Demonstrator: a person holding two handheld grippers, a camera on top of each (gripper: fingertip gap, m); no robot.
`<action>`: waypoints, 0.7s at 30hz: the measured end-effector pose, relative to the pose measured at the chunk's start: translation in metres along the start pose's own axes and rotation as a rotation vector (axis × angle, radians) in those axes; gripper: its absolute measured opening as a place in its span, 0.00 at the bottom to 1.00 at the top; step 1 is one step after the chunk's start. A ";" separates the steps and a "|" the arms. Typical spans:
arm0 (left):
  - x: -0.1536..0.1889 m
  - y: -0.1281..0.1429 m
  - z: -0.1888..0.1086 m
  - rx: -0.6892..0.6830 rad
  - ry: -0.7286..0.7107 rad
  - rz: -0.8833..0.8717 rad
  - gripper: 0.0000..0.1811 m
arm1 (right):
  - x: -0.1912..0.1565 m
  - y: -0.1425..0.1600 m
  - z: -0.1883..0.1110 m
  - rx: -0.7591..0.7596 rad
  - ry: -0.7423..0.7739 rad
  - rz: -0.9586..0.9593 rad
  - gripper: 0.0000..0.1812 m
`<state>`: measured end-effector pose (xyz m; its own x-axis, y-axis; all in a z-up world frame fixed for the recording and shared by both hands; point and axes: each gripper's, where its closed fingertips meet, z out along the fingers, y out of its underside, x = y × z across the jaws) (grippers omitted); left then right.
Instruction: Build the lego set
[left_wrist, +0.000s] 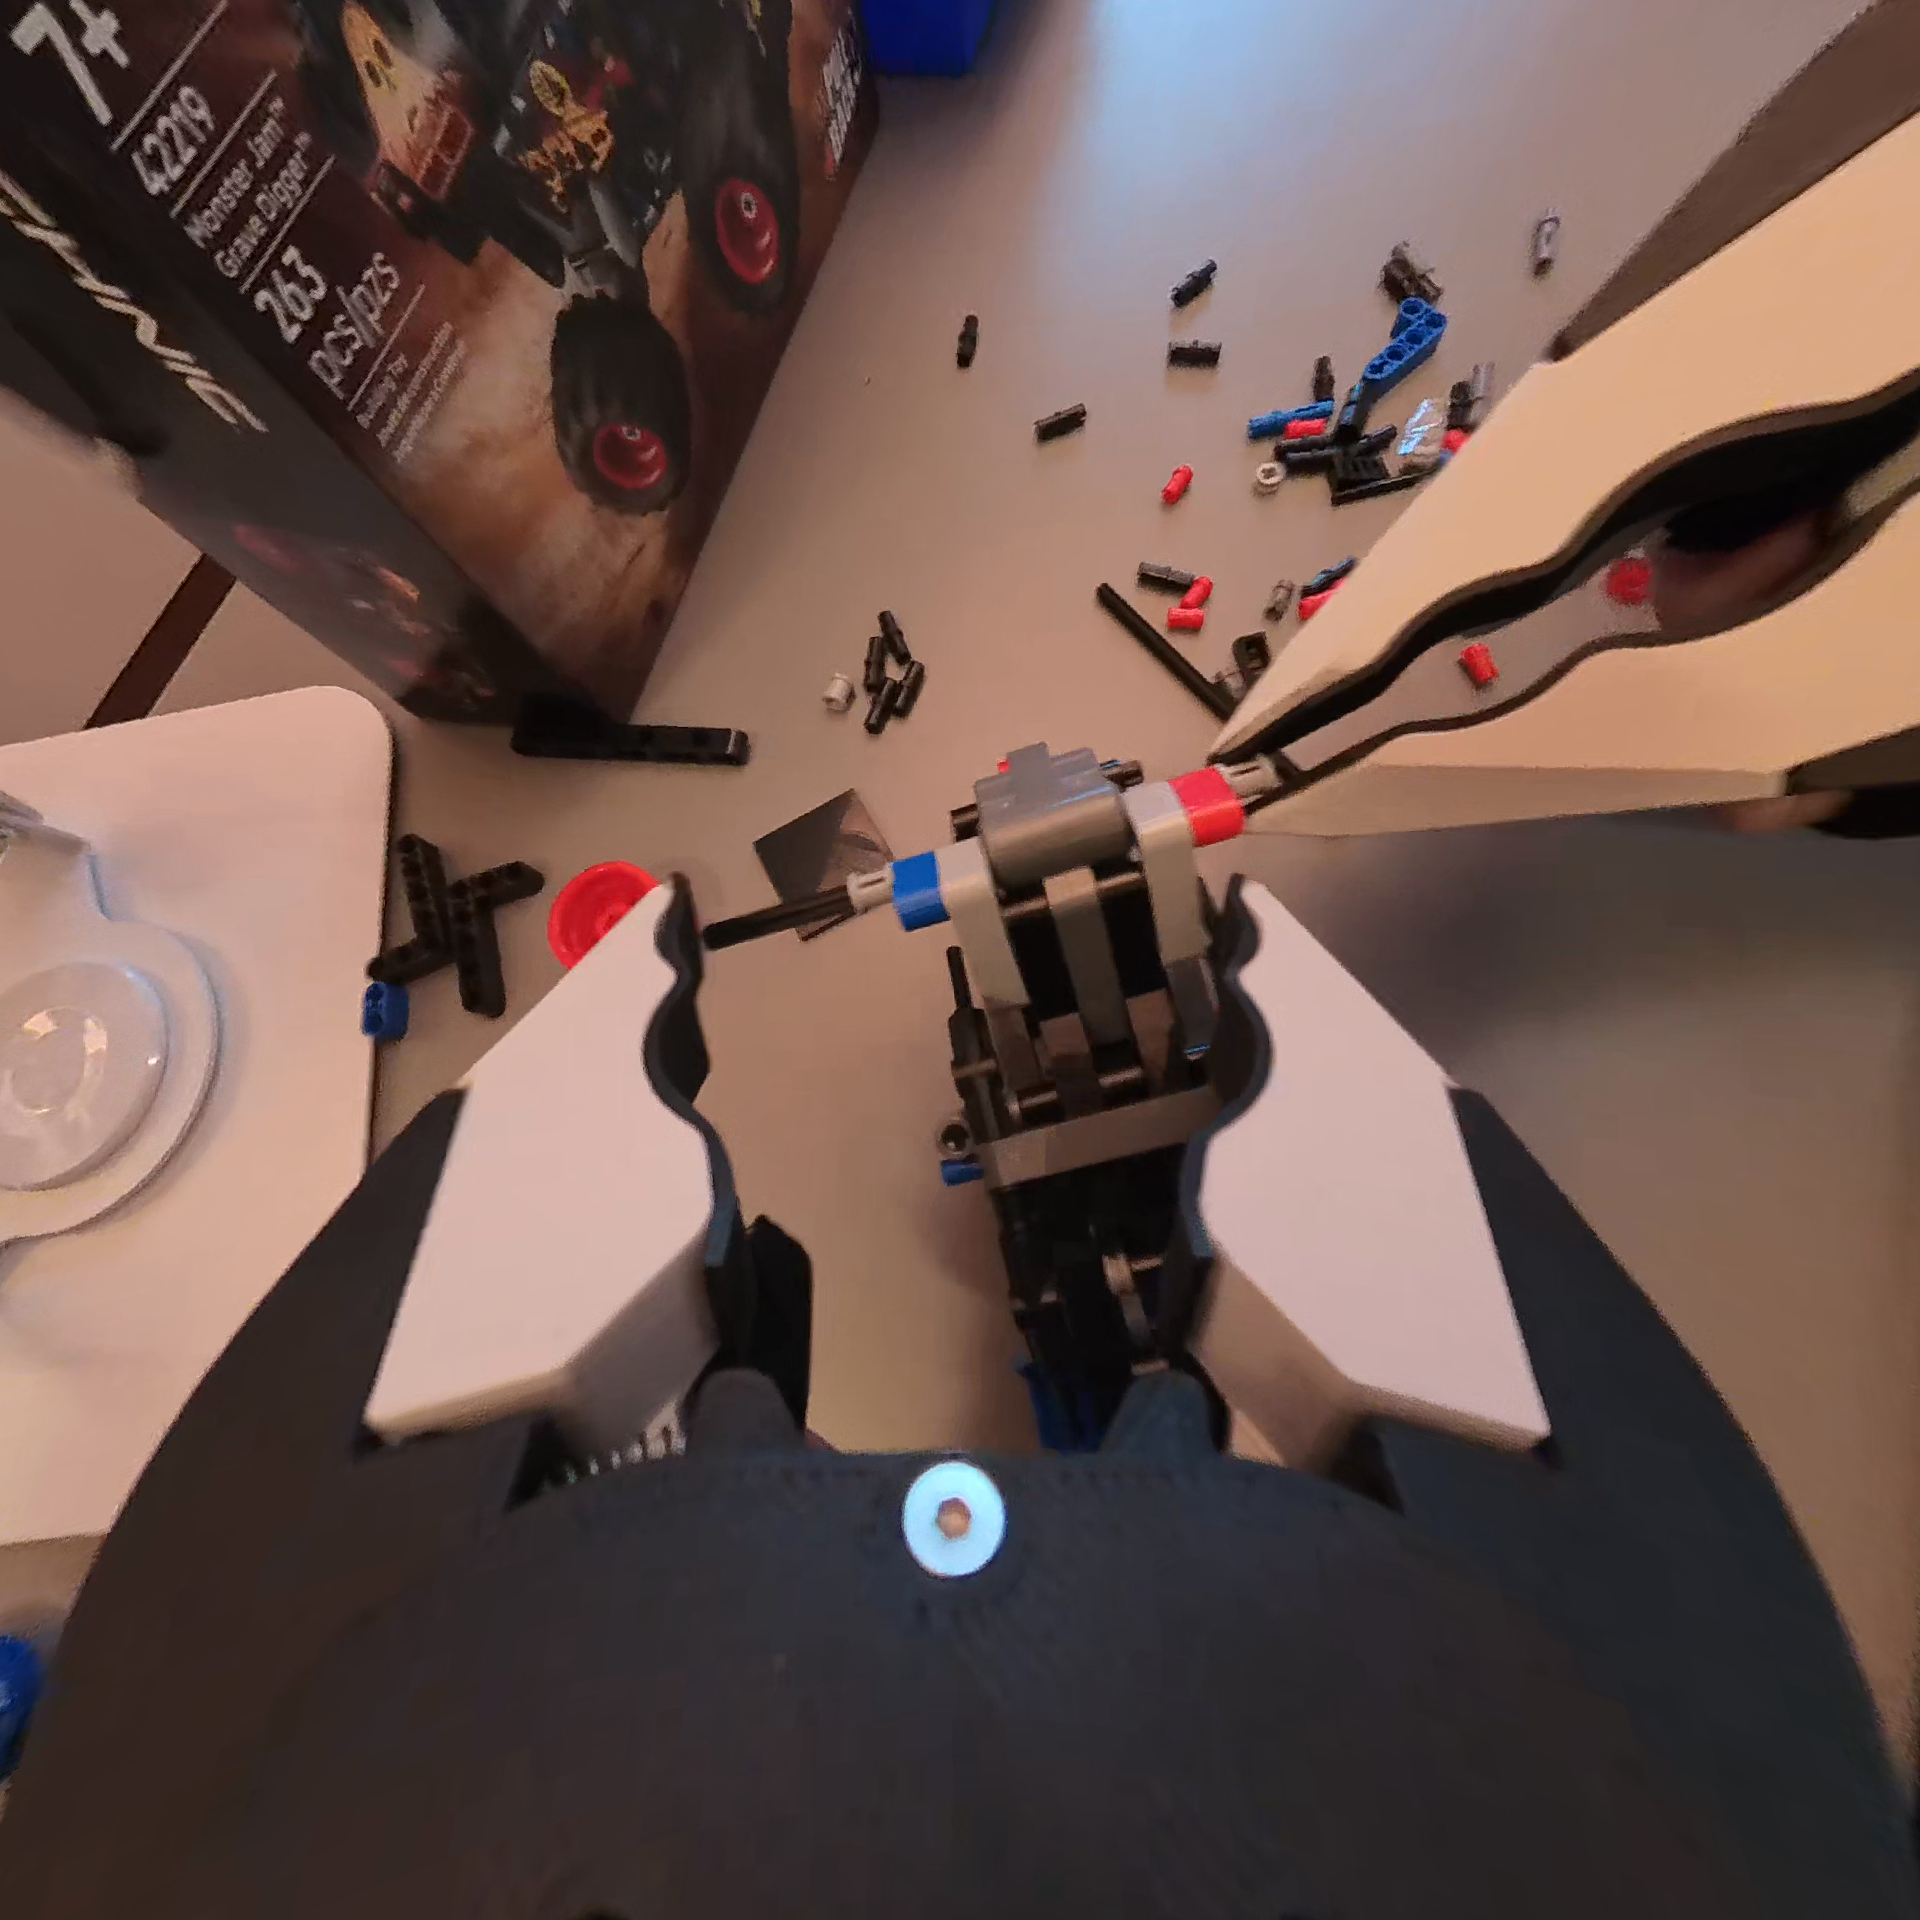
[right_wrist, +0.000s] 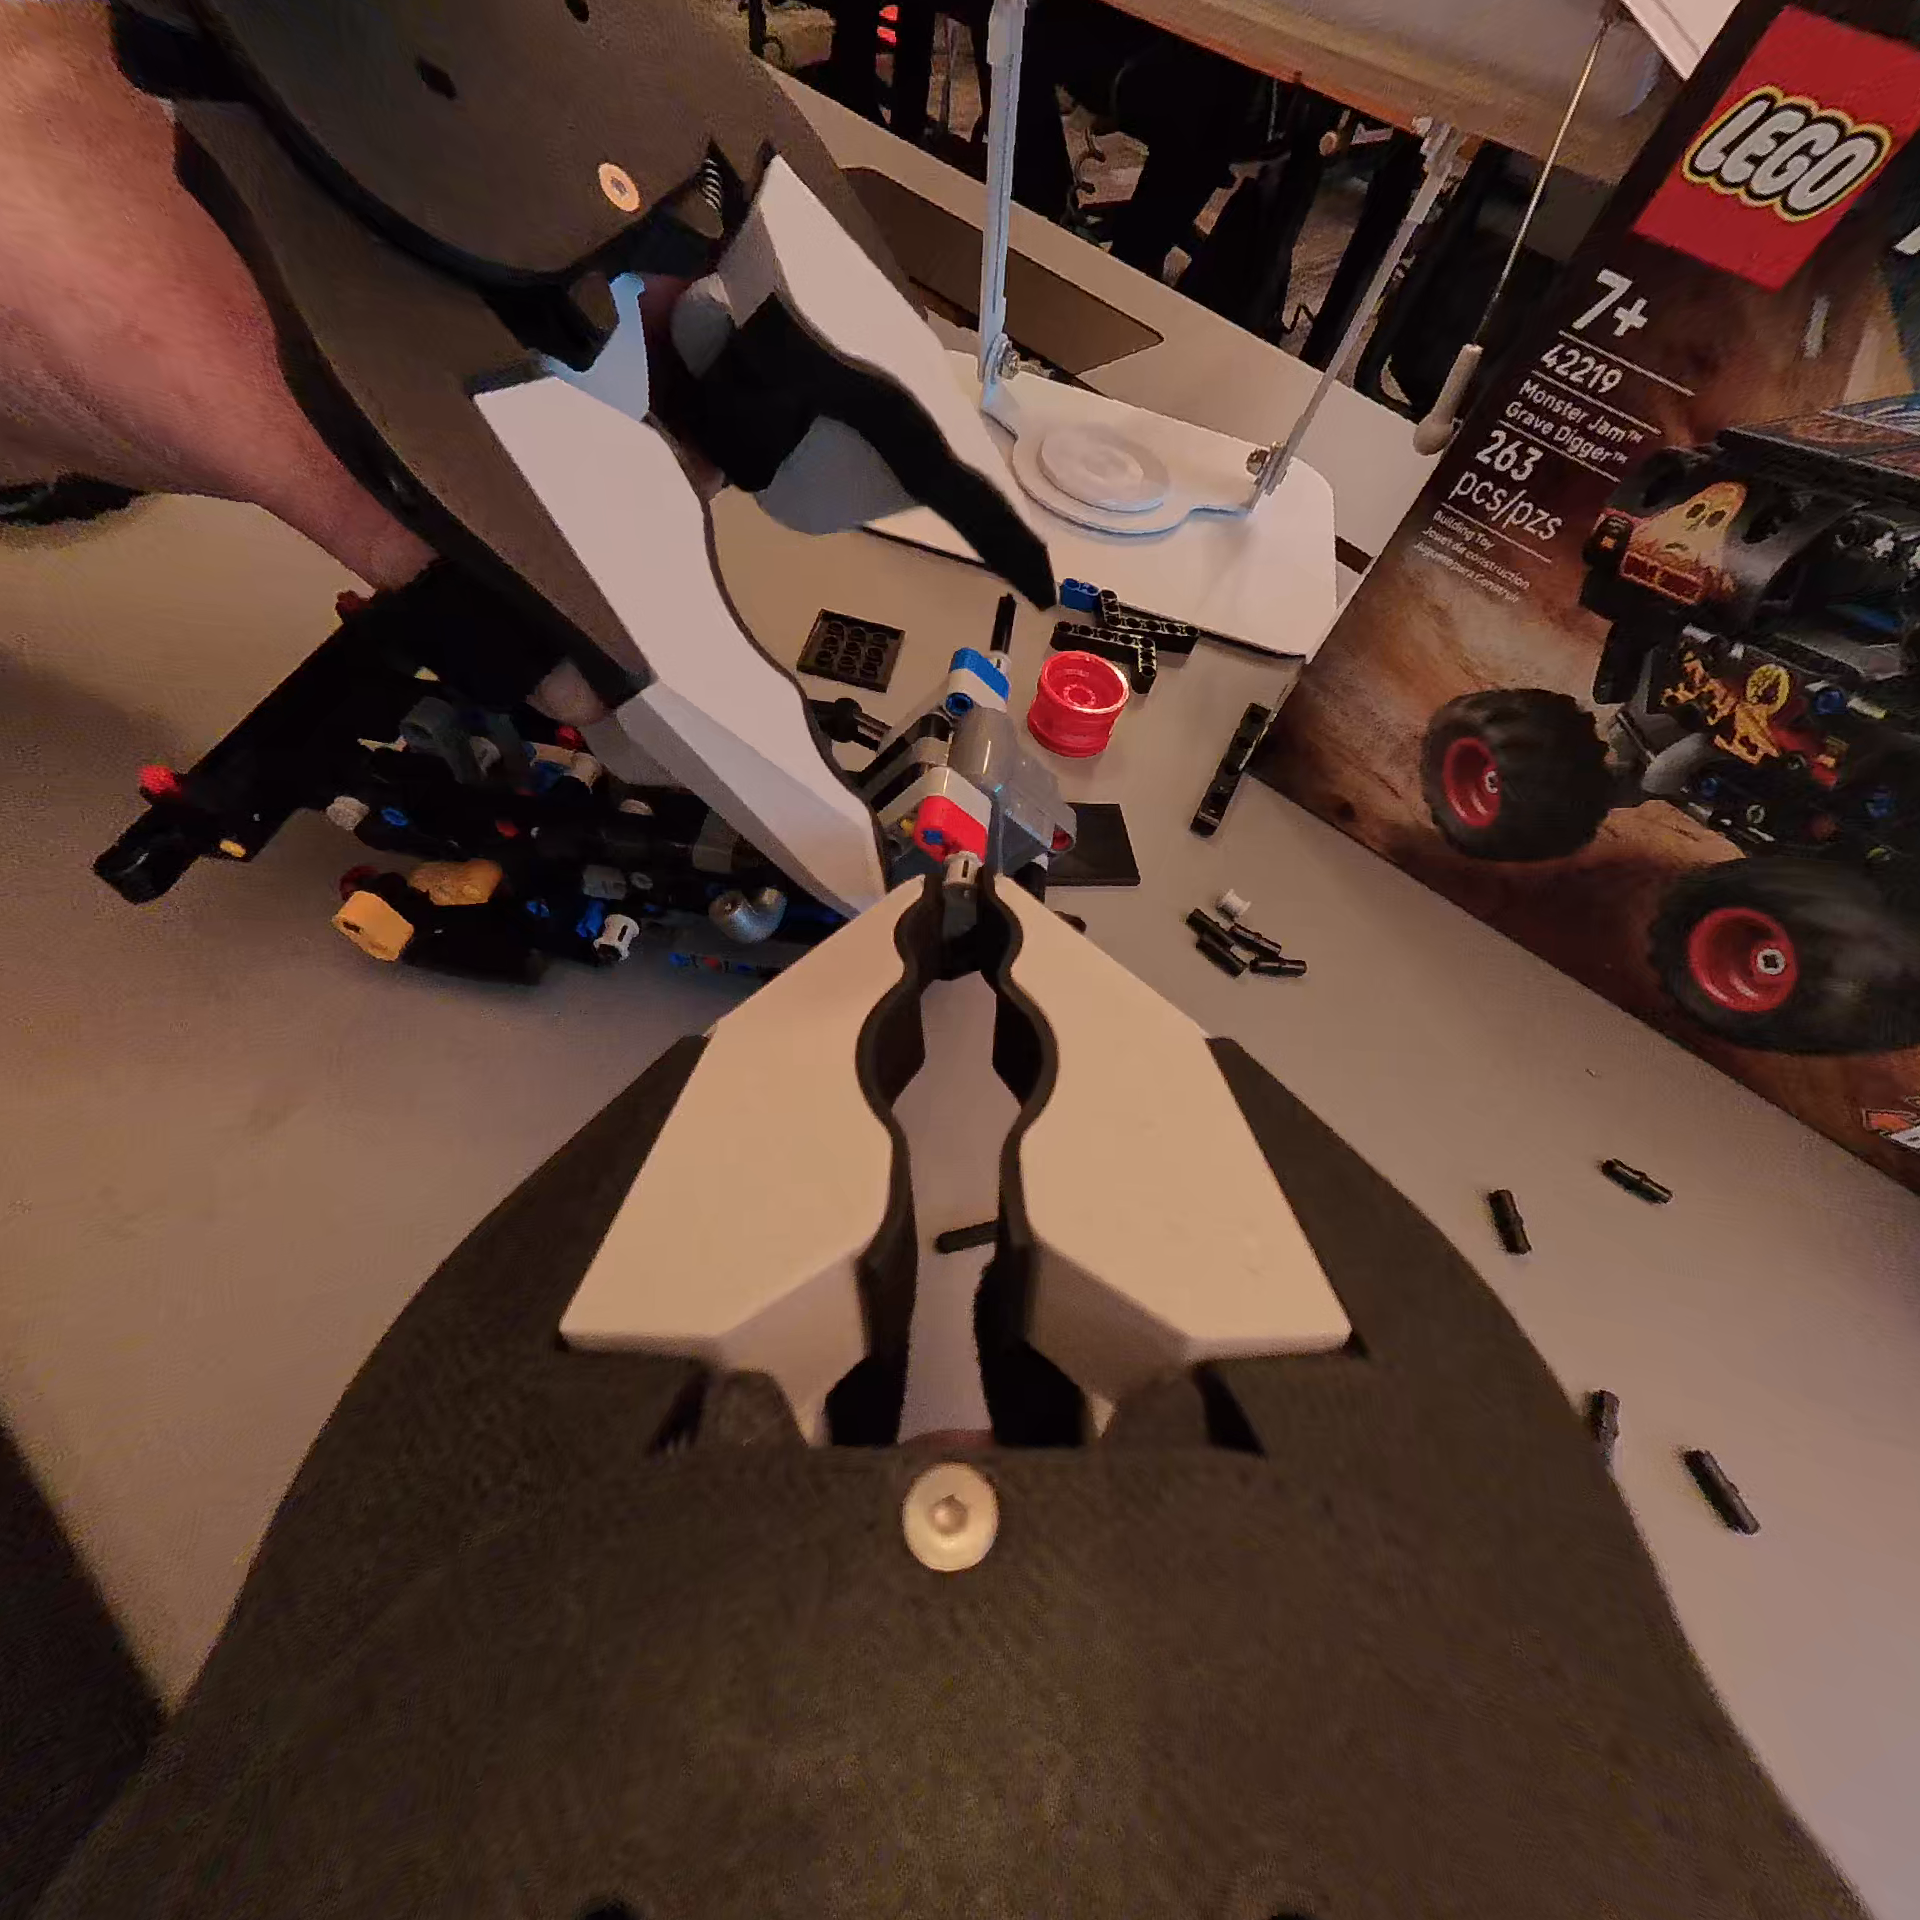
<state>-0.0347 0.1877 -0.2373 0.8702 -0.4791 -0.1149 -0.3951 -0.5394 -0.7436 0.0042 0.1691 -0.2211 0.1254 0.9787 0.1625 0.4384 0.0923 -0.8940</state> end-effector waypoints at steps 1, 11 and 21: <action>-0.004 0.002 0.001 -0.012 -0.025 0.000 0.58 | -0.001 0.001 0.001 -0.005 -0.003 0.001 0.02; -0.001 0.007 0.005 -0.032 0.002 -0.044 0.56 | -0.003 0.000 0.002 -0.003 -0.005 -0.009 0.02; -0.001 0.005 0.006 -0.022 -0.017 -0.030 0.55 | -0.003 0.000 0.002 -0.016 0.004 -0.009 0.02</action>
<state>-0.0363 0.1895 -0.2449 0.8866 -0.4507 -0.1041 -0.3750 -0.5685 -0.7322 0.0023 0.1661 -0.2225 0.1251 0.9770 0.1726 0.4537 0.0984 -0.8857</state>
